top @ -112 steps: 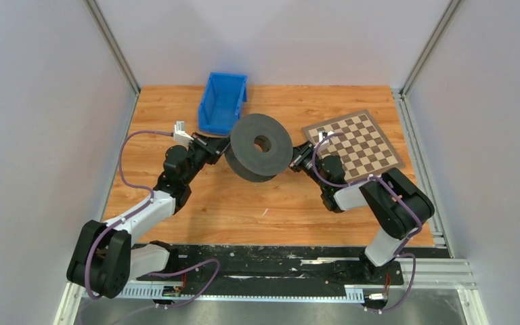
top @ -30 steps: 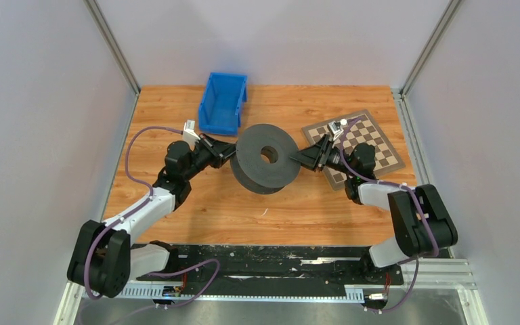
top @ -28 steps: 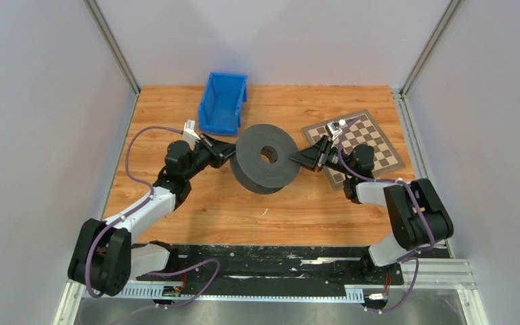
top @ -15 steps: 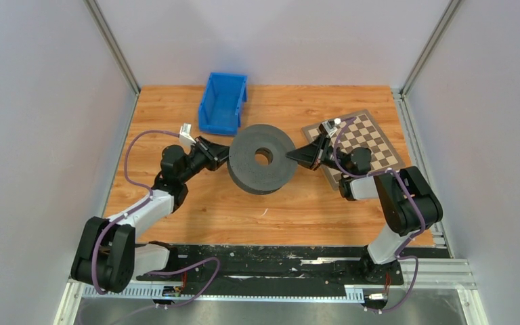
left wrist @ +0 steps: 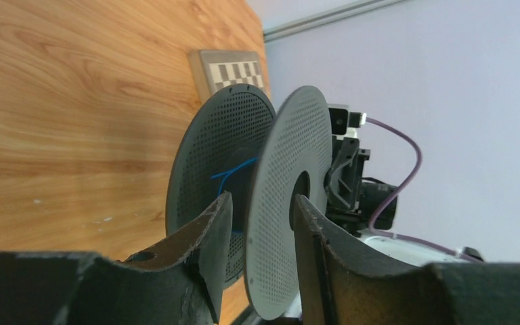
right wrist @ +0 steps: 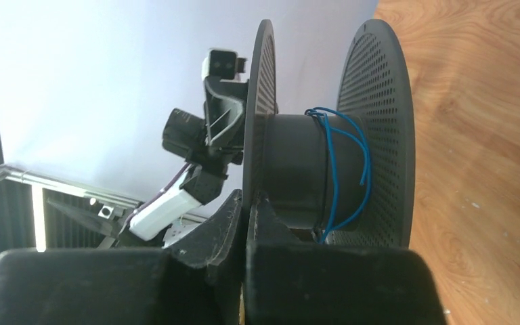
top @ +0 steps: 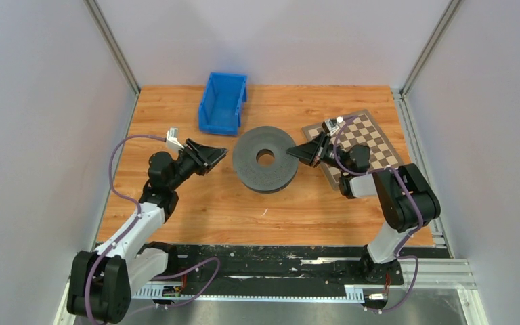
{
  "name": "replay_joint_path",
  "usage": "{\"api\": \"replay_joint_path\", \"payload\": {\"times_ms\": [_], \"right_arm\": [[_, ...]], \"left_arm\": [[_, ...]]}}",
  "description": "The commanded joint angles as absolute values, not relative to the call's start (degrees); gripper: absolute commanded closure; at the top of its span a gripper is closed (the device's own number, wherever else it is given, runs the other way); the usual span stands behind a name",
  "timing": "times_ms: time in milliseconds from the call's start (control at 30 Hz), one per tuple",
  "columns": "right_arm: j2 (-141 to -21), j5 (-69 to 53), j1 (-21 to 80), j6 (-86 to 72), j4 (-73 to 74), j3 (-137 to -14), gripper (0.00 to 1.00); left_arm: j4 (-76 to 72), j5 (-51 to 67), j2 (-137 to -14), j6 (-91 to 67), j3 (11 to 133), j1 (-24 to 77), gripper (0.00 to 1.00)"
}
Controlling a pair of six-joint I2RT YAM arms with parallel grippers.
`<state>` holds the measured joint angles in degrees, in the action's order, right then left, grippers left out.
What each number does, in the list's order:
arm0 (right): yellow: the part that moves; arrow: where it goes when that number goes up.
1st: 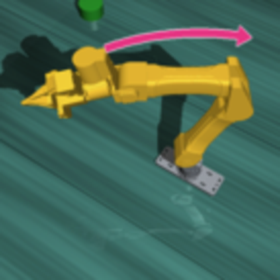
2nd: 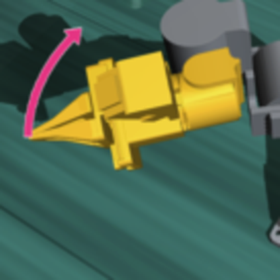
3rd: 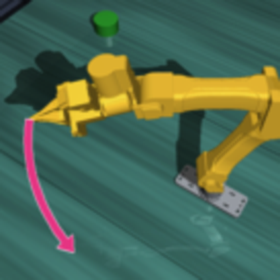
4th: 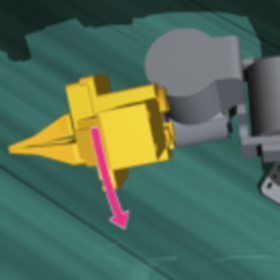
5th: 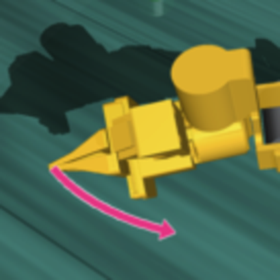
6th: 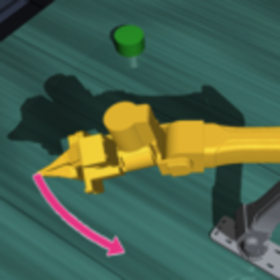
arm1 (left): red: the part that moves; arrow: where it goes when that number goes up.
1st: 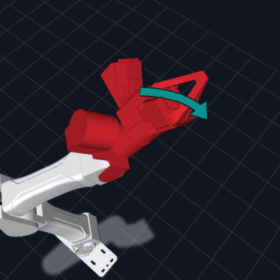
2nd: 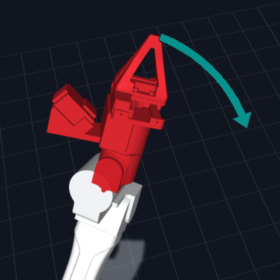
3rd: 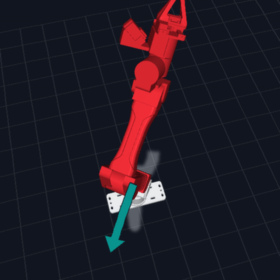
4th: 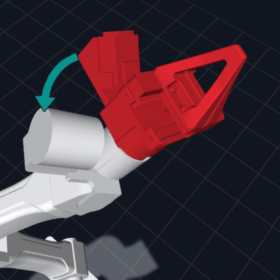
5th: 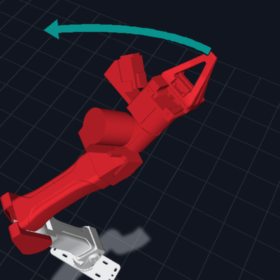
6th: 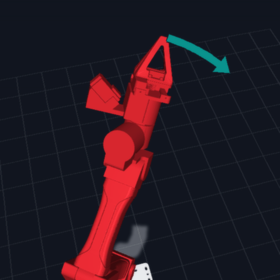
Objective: Wrap the cables
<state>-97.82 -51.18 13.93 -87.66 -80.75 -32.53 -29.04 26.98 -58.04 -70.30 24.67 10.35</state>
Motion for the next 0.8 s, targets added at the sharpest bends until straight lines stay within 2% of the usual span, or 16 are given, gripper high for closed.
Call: {"api": "replay_joint_path", "payload": {"times_ms": [0,200,267,333,400,533,600,667,767], "right_arm": [[-99.71,-47.8,13.71,-83.46,-79.81,-35.43,1.0],[-106.69,-47.99,14.57,-83.04,-79.78,-38.01,1.0],[-109.05,-48.07,15.05,-82.61,-79.72,-39.11,1.0],[-111.23,-48.01,15.37,-82.21,-79.51,-40.11,1.0],[-113.57,-47.78,15.55,-82.1,-79.31,-41.01,1.0],[-118.02,-47.47,15.53,-81.28,-78.61,-41.96,1.0],[-119.16,-47.38,15.47,-80.77,-77.94,-42.09,0.91],[-119.13,-47.3,15.42,-79.43,-75.79,-42.25,0.72],[-116.16,-45.83,15.27,-75.47,-68.88,-42.09,0.5]], "left_arm": [[-16.93,23.36,-52.67,-60.41,27.7,9.7,0.52],[-3.34,16.73,-46.15,-49.0,30.28,9.69,0.39],[-0.91,16.8,-44.92,-44.69,31.49,9.69,0.21],[3.15,16.64,-44.06,-40.06,33.23,9.69,0.13],[8.11,15.83,-43.27,-35.67,34.9,9.69,0.08],[12.09,13.62,-40.98,-28.81,36.32,9.67,0.05],[12.71,13.14,-39.89,-26.44,36.38,9.75,0.05],[13.19,12.71,-39.2,-24.84,36.46,9.69,0.05],[13.71,12.56,-39.11,-23.02,36.83,9.67,0.05]]}}
